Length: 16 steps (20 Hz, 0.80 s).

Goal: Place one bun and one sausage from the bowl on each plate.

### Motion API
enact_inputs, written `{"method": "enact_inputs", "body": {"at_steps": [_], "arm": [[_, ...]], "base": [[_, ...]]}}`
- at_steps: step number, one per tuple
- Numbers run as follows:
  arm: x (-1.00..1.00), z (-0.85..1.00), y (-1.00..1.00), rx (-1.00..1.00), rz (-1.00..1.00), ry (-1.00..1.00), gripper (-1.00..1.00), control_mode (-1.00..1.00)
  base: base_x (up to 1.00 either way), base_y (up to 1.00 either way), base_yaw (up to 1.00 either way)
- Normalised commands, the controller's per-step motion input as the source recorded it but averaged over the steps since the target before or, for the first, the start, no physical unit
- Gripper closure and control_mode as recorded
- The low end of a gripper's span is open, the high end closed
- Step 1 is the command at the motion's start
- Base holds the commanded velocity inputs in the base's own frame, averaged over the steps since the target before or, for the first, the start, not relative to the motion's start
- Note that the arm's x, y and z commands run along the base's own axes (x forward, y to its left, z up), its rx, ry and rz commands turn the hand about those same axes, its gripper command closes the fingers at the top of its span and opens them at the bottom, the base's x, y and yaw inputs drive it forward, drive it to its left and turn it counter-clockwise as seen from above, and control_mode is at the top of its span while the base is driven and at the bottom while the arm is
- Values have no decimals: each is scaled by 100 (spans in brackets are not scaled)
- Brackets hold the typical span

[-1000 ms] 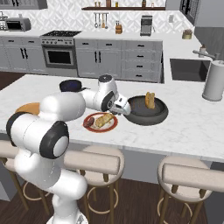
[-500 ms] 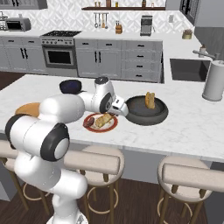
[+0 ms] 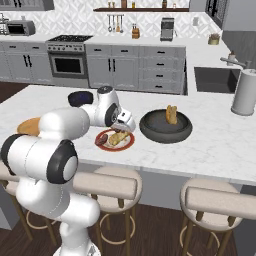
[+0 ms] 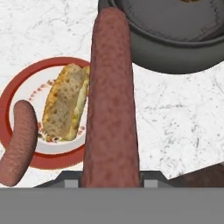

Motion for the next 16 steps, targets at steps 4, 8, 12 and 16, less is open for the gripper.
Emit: {"method": "enact_inputs", "body": {"at_steps": [4, 8, 12, 16], "arm": [[14, 0, 38, 0, 0, 4, 100, -100], [9, -16, 16, 0, 5, -4, 100, -100], [-16, 3, 71, 0, 21, 9, 100, -100], [-16, 0, 26, 0, 26, 16, 100, -100]], "base": [[0, 0, 0], [0, 0, 0], [0, 0, 0], [0, 0, 0]]}}
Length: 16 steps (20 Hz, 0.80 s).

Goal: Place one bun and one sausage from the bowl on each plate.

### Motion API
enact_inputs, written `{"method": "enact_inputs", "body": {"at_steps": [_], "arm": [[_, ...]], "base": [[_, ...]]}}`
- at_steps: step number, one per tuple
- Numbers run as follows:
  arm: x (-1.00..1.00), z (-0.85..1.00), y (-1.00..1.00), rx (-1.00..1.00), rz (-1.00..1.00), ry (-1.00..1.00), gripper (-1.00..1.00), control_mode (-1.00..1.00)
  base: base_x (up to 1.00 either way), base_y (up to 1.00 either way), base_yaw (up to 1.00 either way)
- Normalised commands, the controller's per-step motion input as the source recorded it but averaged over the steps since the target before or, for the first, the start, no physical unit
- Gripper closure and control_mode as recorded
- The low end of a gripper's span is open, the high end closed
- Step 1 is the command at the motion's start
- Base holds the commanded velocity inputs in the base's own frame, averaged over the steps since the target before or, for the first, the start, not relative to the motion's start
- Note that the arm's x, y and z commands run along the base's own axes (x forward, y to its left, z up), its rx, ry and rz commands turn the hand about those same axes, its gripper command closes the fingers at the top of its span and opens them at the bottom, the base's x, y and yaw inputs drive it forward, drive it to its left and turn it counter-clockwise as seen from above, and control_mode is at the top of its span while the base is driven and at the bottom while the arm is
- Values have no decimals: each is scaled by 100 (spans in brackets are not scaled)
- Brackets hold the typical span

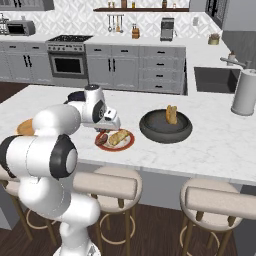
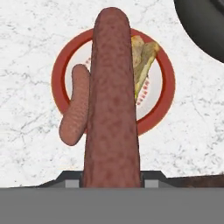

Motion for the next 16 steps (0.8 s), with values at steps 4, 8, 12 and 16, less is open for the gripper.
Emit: {"method": "enact_inputs", "body": {"at_steps": [4, 8, 12, 16], "arm": [[-4, -1, 16, 0, 3, 1, 100, 100], [0, 0, 0, 0, 0, 0, 100, 100], [0, 0, 0, 0, 0, 0, 100, 100], [0, 0, 0, 0, 0, 0, 100, 100]], "base": [[-3, 20, 0], [3, 100, 0], [3, 97, 0], [21, 100, -2]]}}
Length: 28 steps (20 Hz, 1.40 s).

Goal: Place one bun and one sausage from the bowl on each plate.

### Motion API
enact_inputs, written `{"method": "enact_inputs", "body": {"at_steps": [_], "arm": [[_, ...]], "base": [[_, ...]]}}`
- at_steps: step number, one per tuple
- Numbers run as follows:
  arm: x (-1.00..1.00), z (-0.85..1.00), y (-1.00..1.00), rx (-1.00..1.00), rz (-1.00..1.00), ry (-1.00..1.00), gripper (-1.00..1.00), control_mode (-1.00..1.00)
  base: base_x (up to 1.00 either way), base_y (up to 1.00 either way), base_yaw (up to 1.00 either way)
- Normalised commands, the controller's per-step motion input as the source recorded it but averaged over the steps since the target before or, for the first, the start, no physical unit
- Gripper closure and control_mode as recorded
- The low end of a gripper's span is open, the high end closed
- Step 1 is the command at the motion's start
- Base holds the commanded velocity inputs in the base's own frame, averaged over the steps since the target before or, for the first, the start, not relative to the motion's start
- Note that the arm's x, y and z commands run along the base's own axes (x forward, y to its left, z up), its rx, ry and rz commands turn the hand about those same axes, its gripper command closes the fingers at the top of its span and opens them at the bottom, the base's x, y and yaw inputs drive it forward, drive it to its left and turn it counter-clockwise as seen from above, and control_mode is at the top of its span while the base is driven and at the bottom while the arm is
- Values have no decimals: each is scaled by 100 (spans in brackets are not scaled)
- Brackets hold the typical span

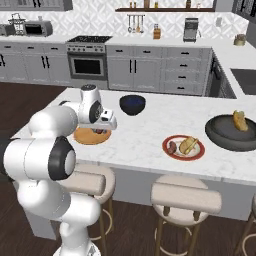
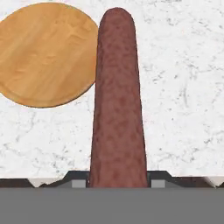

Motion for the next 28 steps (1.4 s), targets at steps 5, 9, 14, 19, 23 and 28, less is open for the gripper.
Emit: {"method": "enact_inputs", "body": {"at_steps": [5, 9, 14, 19, 23, 28], "arm": [[16, 0, 0, 0, 0, 0, 100, -100], [76, -55, 0, 0, -1, 7, 100, -100], [12, -88, 0, 0, 0, 1, 100, -100], [18, -56, -2, 0, 0, -1, 100, -100], [9, -19, -4, 0, 0, -2, -100, -100], [-1, 12, 0, 0, 0, -2, -100, -100]], "base": [[54, 53, -5], [0, 0, 0], [0, 0, 0], [0, 0, 0], [0, 0, 0], [0, 0, 0]]}}
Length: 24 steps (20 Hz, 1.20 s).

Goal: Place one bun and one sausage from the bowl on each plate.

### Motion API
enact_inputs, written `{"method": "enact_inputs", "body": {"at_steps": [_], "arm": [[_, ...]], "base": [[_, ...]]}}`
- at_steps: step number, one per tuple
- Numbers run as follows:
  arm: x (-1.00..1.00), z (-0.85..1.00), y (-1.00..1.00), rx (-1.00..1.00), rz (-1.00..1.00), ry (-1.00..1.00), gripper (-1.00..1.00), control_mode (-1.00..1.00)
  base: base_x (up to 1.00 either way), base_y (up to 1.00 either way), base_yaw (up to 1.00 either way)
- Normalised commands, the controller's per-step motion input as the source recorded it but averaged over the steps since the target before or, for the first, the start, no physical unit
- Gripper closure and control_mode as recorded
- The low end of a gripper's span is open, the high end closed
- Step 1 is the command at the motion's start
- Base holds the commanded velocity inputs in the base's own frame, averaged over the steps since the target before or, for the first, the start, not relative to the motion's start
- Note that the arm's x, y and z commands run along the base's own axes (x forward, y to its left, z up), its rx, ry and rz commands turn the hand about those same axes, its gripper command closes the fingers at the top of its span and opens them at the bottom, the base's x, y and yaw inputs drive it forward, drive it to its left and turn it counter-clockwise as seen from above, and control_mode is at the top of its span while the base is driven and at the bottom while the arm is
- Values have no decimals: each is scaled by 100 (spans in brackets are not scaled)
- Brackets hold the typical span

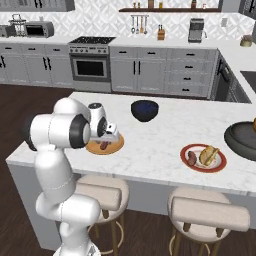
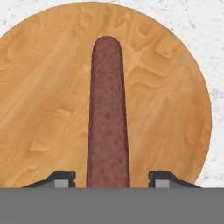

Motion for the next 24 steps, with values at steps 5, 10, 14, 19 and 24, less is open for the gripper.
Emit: {"method": "enact_inputs", "body": {"at_steps": [5, 10, 14, 19, 24], "arm": [[-38, 75, -1, 0, 0, -11, -100, -100], [-100, 100, -3, 0, -1, -9, -100, -100], [-96, 91, 0, 0, 0, 4, -100, -100], [-70, 8, 0, 0, 0, 5, -100, -100], [-34, 0, -13, 0, 0, -2, -100, 100]], "base": [[0, 0, 0], [0, 0, 0], [0, 0, 0], [0, 0, 0], [-33, -60, 0]]}}
